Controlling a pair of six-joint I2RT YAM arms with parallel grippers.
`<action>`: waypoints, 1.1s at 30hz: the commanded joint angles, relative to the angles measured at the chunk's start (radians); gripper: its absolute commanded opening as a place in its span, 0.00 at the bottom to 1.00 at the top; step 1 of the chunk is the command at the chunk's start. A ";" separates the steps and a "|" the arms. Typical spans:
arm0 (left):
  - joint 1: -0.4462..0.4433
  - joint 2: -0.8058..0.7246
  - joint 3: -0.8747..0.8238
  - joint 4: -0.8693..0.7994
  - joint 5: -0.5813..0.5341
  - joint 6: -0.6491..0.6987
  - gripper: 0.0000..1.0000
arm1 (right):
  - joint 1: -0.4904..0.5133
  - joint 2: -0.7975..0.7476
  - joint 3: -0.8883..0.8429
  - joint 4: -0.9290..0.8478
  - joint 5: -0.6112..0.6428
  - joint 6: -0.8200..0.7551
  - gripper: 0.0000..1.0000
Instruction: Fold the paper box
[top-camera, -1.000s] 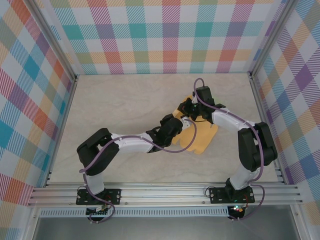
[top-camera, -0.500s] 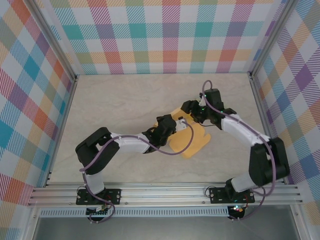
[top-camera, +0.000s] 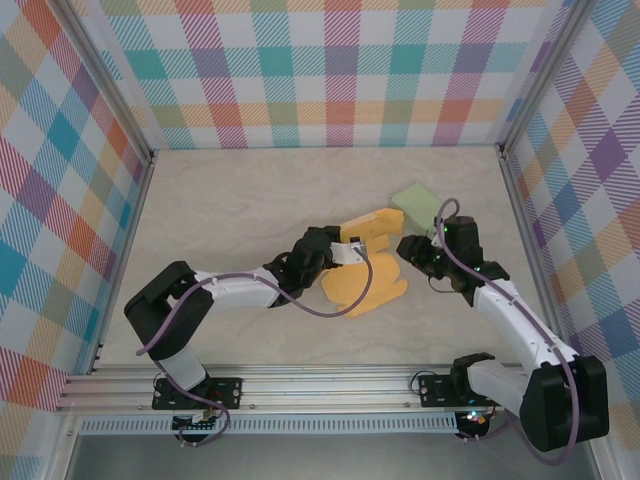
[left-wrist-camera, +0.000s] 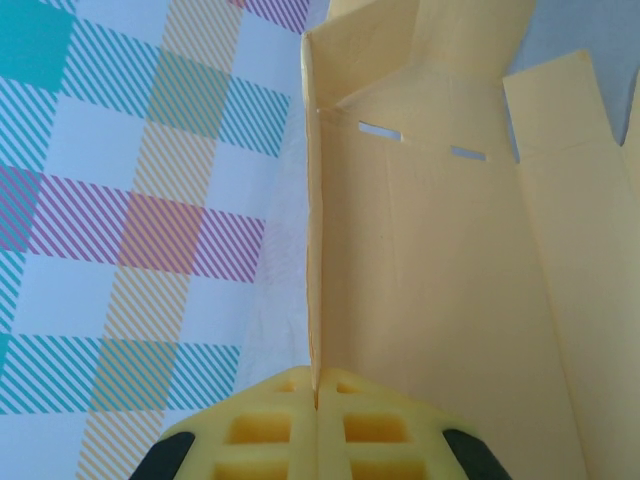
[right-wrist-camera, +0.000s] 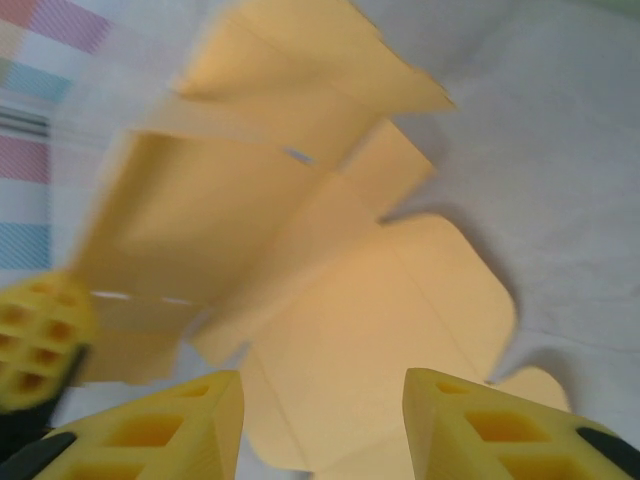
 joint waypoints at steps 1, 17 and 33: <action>0.003 -0.046 -0.030 0.081 0.029 0.010 0.00 | -0.004 0.026 -0.049 0.148 0.013 -0.085 0.46; 0.044 -0.114 -0.069 0.082 0.116 -0.092 0.00 | -0.003 0.385 -0.058 0.573 0.001 -0.206 0.48; 0.057 -0.113 -0.065 0.056 0.152 -0.122 0.00 | -0.002 0.484 -0.069 0.820 -0.103 -0.180 0.45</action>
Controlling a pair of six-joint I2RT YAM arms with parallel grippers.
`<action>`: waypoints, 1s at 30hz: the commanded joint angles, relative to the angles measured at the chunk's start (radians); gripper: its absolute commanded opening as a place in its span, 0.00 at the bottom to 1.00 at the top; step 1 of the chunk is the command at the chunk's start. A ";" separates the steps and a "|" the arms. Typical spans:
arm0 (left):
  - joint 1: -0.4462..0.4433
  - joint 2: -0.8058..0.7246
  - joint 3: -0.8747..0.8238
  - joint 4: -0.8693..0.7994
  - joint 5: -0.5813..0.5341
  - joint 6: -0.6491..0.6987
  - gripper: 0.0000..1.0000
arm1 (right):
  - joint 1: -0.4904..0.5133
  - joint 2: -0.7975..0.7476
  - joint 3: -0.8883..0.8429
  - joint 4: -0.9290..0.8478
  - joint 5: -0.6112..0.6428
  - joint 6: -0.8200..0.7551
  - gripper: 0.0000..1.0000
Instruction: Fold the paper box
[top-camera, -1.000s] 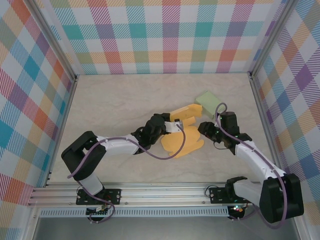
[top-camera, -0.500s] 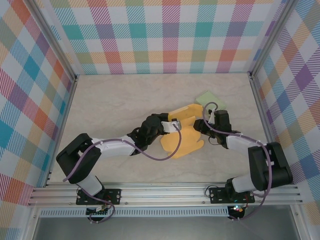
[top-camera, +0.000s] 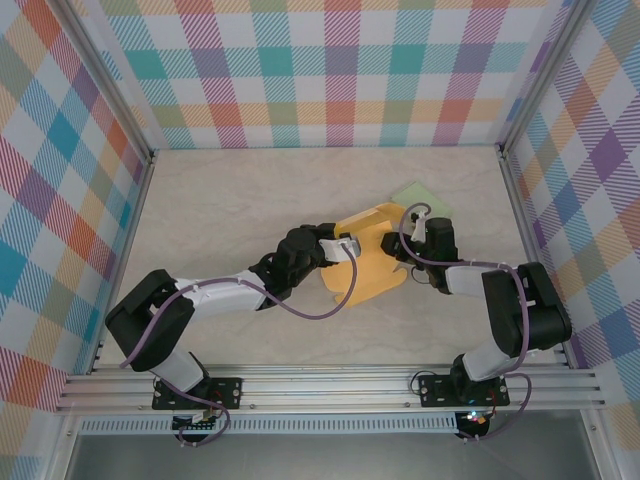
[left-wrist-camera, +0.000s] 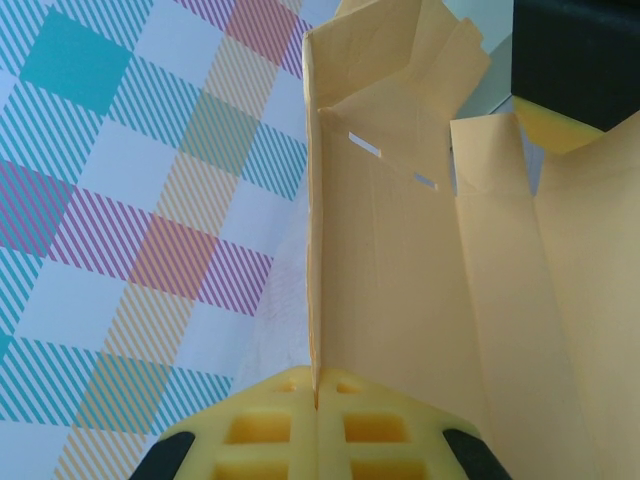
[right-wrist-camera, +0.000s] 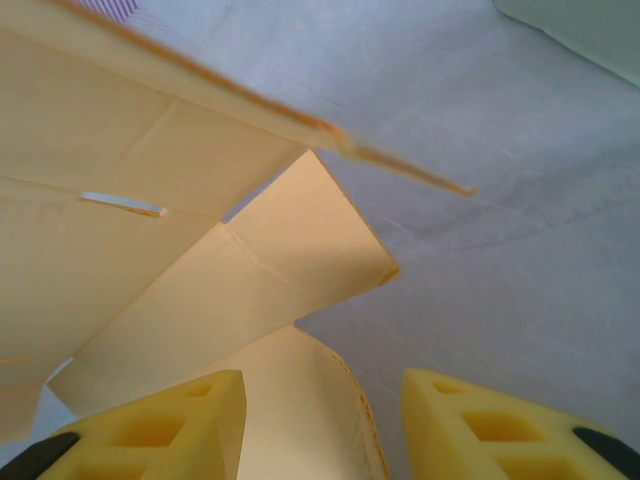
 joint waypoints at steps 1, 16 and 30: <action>0.014 -0.011 -0.004 0.018 0.030 -0.028 0.00 | -0.003 -0.011 0.010 0.072 -0.042 -0.012 0.45; 0.016 -0.054 -0.005 -0.037 0.088 -0.034 0.00 | -0.004 -0.025 0.073 -0.061 -0.016 -0.158 0.54; 0.025 -0.067 -0.008 -0.044 0.104 -0.055 0.00 | -0.005 -0.034 0.059 -0.087 0.091 -0.180 0.80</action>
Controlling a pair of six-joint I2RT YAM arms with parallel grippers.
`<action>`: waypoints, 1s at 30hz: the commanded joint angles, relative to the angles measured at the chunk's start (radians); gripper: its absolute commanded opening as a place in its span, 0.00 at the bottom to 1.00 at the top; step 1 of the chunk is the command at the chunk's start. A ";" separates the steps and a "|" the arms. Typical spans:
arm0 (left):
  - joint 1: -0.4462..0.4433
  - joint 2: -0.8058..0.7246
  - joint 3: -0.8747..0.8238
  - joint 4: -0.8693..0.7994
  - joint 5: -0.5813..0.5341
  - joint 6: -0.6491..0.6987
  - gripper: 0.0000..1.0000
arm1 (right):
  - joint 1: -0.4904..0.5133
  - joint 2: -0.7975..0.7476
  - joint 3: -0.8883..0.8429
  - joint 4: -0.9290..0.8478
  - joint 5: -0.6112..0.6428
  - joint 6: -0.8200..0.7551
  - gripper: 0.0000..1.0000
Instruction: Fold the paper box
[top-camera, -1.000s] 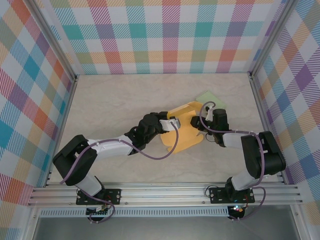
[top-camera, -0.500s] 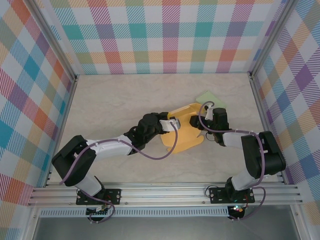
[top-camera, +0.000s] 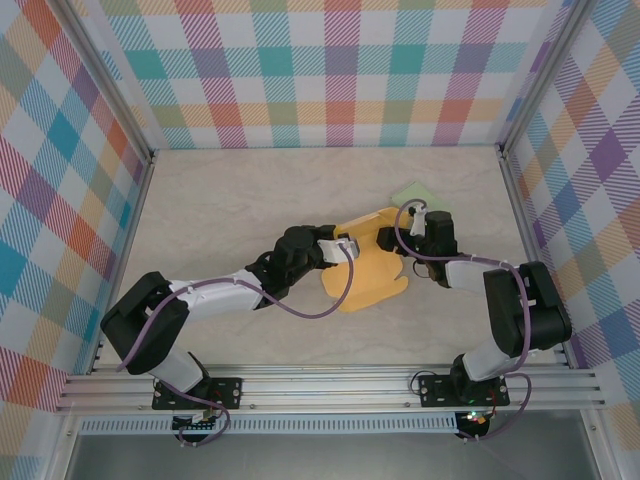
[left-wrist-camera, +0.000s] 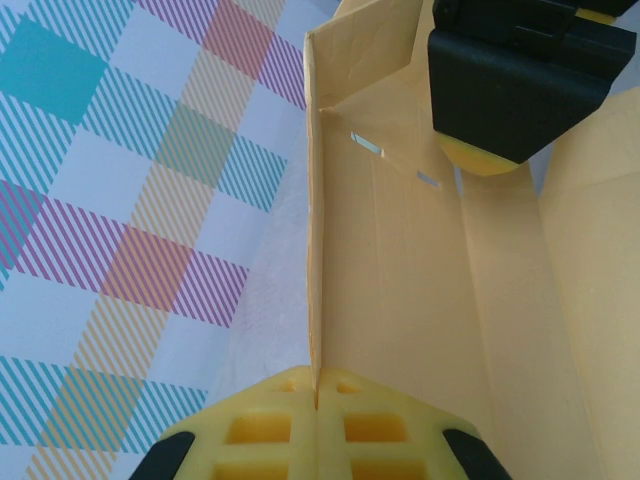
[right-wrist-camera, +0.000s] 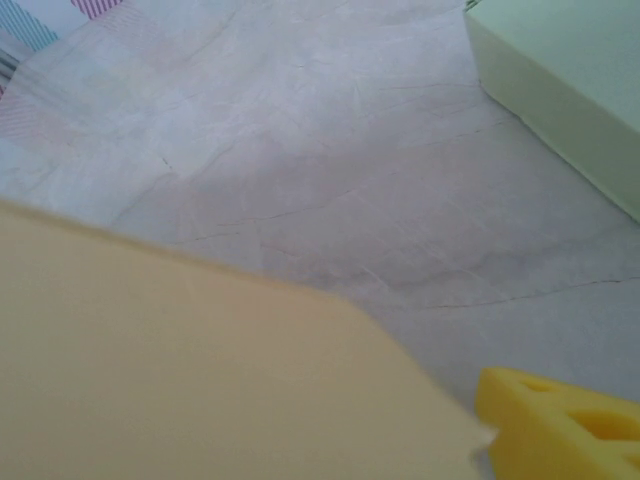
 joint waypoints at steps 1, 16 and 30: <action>0.013 -0.042 -0.008 0.011 0.036 -0.032 0.00 | -0.004 -0.030 -0.002 0.000 0.006 -0.027 0.79; 0.014 0.010 0.021 0.033 -0.027 -0.034 0.00 | -0.002 -0.060 -0.039 0.090 -0.131 0.158 0.52; -0.029 0.084 0.071 0.028 -0.016 -0.030 0.00 | 0.069 -0.049 -0.111 0.253 -0.084 0.379 0.55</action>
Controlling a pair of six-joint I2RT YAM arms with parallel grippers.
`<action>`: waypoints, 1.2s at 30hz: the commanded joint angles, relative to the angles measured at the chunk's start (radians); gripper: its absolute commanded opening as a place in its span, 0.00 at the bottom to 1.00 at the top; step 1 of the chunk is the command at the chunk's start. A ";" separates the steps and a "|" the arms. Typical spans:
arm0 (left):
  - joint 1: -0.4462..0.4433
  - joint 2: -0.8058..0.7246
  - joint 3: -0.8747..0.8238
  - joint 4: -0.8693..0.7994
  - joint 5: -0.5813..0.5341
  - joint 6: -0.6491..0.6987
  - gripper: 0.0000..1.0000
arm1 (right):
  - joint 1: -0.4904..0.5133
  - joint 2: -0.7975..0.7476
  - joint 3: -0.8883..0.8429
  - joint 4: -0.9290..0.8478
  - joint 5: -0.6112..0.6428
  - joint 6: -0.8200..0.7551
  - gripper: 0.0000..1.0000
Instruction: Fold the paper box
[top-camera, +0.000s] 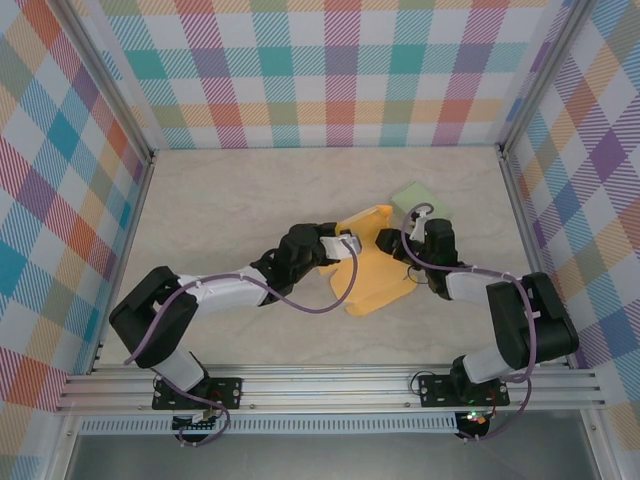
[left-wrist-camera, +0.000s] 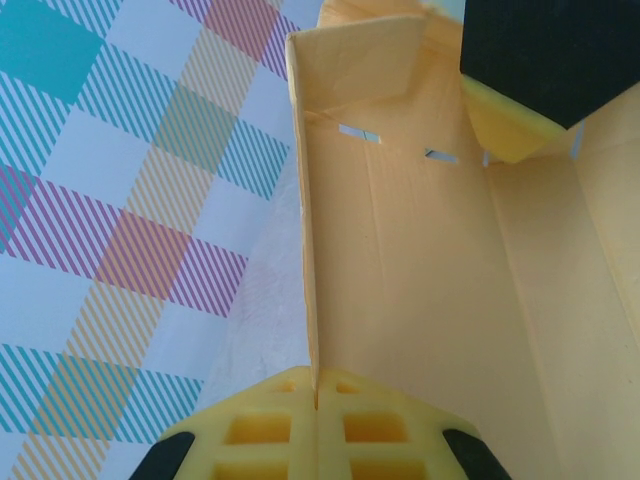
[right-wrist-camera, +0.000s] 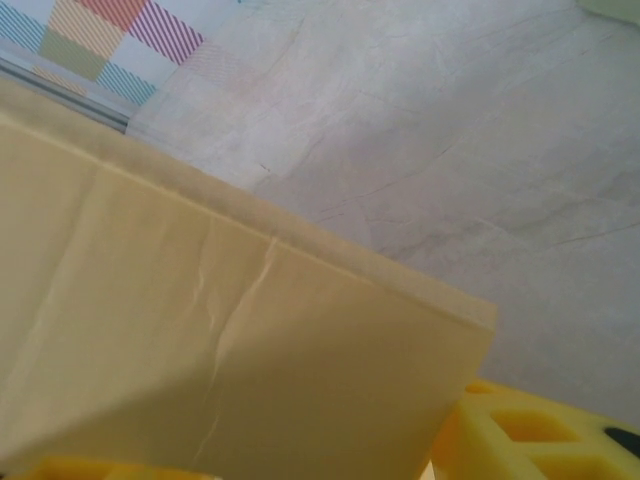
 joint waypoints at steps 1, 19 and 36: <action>-0.024 0.034 0.044 0.014 0.012 -0.004 0.00 | 0.028 0.025 -0.022 0.123 0.016 0.084 0.56; -0.091 0.105 -0.029 0.186 -0.112 0.216 0.00 | 0.058 -0.219 -0.098 -0.261 0.202 -0.019 0.70; -0.164 0.219 0.002 0.340 -0.239 0.494 0.00 | -0.209 -0.734 -0.065 -0.752 0.146 -0.111 0.82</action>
